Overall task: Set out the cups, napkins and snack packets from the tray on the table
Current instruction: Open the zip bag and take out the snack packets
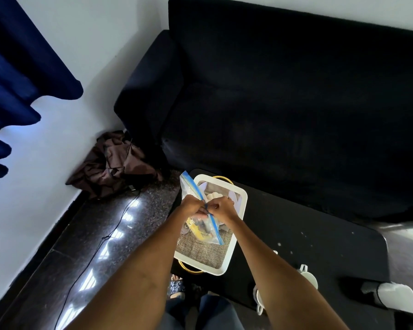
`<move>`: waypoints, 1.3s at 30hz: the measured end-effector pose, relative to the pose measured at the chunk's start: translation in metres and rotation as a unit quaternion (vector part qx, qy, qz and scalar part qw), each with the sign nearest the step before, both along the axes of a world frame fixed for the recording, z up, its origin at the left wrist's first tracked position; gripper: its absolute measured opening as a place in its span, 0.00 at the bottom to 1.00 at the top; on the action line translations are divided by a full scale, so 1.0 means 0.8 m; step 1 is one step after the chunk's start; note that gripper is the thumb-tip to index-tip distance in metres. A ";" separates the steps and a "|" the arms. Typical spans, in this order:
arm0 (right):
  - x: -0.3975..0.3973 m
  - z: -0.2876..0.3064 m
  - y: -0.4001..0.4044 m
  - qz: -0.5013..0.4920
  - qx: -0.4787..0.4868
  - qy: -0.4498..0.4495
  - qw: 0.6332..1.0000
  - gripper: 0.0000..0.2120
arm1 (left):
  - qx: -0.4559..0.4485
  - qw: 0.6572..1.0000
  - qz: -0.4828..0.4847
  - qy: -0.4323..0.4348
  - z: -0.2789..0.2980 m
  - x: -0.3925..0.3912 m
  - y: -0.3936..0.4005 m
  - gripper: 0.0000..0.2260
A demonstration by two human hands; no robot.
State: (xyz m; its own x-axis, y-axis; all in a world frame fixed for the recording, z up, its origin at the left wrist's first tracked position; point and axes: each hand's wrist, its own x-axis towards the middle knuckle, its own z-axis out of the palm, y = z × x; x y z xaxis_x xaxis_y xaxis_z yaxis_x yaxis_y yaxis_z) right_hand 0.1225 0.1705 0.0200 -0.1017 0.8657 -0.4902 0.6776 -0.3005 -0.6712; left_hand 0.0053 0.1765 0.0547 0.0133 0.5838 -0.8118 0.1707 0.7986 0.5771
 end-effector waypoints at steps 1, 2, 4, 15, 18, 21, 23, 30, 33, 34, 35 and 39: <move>-0.002 -0.002 0.000 0.000 0.000 -0.003 1.000 0.09 | 0.001 1.000 0.001 0.001 0.002 -0.002 0.000 0.06; -0.004 -0.004 -0.001 -0.001 -0.003 -0.001 1.000 0.09 | -0.001 1.000 -0.001 0.006 0.004 -0.005 -0.002 0.05; -0.010 -0.007 -0.005 0.000 -0.004 0.009 1.000 0.09 | -0.005 0.999 -0.017 0.030 0.002 -0.013 -0.004 0.07; -0.033 -0.010 -0.014 0.016 -0.023 -0.002 1.000 0.10 | 0.026 0.998 -0.056 0.024 -0.010 -0.039 -0.015 0.09; -0.036 -0.007 -0.014 0.028 -0.014 -0.011 0.999 0.09 | 0.016 0.998 -0.061 0.017 -0.010 -0.044 -0.017 0.12; -0.041 -0.006 -0.015 0.036 -0.002 -0.034 0.999 0.09 | 0.005 0.998 -0.052 0.020 -0.009 -0.043 -0.017 0.12; -0.044 -0.006 -0.016 0.041 0.004 -0.049 0.998 0.10 | 0.006 0.999 -0.043 0.031 -0.010 -0.043 -0.017 0.12; -0.056 0.001 -0.014 0.095 0.017 -0.102 0.990 0.12 | 0.015 0.999 -0.029 0.034 -0.009 -0.046 -0.018 0.06; -0.058 0.005 -0.013 0.137 0.039 -0.139 0.980 0.12 | 0.026 0.997 -0.040 0.057 -0.011 -0.043 -0.015 0.10; -0.059 0.006 -0.013 0.157 0.048 -0.154 0.974 0.12 | 0.035 0.996 -0.051 0.069 -0.012 -0.041 -0.014 0.14; -0.059 0.006 -0.014 0.179 0.058 -0.166 0.968 0.11 | 0.043 0.995 -0.053 0.077 -0.017 -0.040 -0.014 0.17; -0.053 0.000 -0.022 0.220 0.084 -0.193 0.952 0.11 | 0.062 0.991 -0.050 0.107 -0.033 -0.038 -0.016 0.18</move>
State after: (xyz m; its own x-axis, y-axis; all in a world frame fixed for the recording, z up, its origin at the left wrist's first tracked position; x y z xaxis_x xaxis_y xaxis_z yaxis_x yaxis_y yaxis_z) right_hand 0.0803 0.1529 0.0196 -0.3122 0.8508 -0.4227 0.9196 0.1590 -0.3593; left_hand -0.0249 0.1633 0.0284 -0.0889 0.6835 -0.7245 0.3745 0.6970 0.6116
